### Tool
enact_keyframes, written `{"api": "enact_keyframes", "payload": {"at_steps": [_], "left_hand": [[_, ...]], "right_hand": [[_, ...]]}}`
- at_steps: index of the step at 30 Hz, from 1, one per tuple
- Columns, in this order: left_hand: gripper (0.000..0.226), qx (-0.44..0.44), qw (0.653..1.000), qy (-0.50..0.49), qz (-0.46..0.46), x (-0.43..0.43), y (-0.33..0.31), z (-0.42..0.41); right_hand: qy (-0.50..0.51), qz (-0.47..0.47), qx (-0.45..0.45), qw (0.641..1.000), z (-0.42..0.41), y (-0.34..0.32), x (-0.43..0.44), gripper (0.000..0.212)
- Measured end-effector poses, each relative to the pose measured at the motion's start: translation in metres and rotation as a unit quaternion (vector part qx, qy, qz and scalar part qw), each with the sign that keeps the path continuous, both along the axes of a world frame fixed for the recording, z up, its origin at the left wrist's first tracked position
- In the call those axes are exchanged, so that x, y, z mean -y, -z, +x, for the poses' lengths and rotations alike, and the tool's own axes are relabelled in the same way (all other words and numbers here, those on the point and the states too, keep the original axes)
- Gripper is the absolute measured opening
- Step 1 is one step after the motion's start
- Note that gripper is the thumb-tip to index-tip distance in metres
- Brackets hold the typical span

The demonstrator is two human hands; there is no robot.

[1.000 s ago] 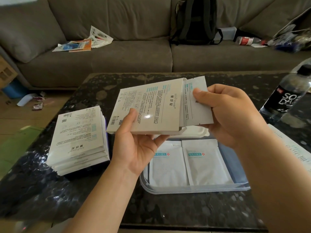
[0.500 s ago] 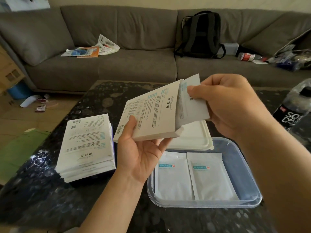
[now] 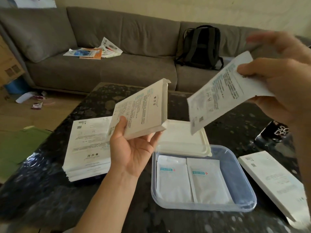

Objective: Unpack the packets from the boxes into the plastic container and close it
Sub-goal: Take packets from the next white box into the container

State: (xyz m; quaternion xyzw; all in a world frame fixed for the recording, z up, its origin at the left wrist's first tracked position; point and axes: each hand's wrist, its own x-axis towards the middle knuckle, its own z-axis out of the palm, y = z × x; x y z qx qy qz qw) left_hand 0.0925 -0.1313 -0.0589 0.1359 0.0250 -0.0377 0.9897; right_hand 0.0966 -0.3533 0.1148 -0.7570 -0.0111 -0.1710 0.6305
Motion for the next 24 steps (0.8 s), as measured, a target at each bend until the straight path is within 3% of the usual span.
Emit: {"api": "enact_keyframes", "payload": {"at_steps": [3, 7, 9, 11, 13, 24], "left_hand": [[0.053, -0.008, 1.0, -0.002, 0.012, -0.002, 0.001, -0.001], [0.055, -0.029, 0.998, -0.02, 0.05, -0.002, 0.003, -0.003], [0.055, -0.035, 0.997, -0.028, 0.07, 0.0, 0.003, -0.004], [0.056, -0.037, 0.995, -0.031, 0.087, 0.001, 0.003, -0.004], [0.058, -0.04, 0.994, -0.034, 0.098, 0.002, 0.004, -0.004], [0.051, -0.048, 0.99, -0.048, 0.125, 0.01, 0.01, 0.0]], "right_hand": [[-0.031, -0.037, -0.002, 0.999, -0.004, 0.011, 0.013, 0.025], [-0.139, -0.008, -0.117, 0.983, -0.016, 0.039, 0.027, 0.038], [-0.173, -0.085, -0.147, 0.97, -0.022, 0.055, 0.028, 0.03], [-0.161, -0.202, -0.151, 0.954, -0.023, 0.071, 0.024, 0.012], [-0.142, -0.262, -0.163, 0.941, -0.021, 0.082, 0.017, 0.009], [-0.168, -0.211, -0.311, 0.911, 0.014, 0.15, 0.009, 0.029]]}}
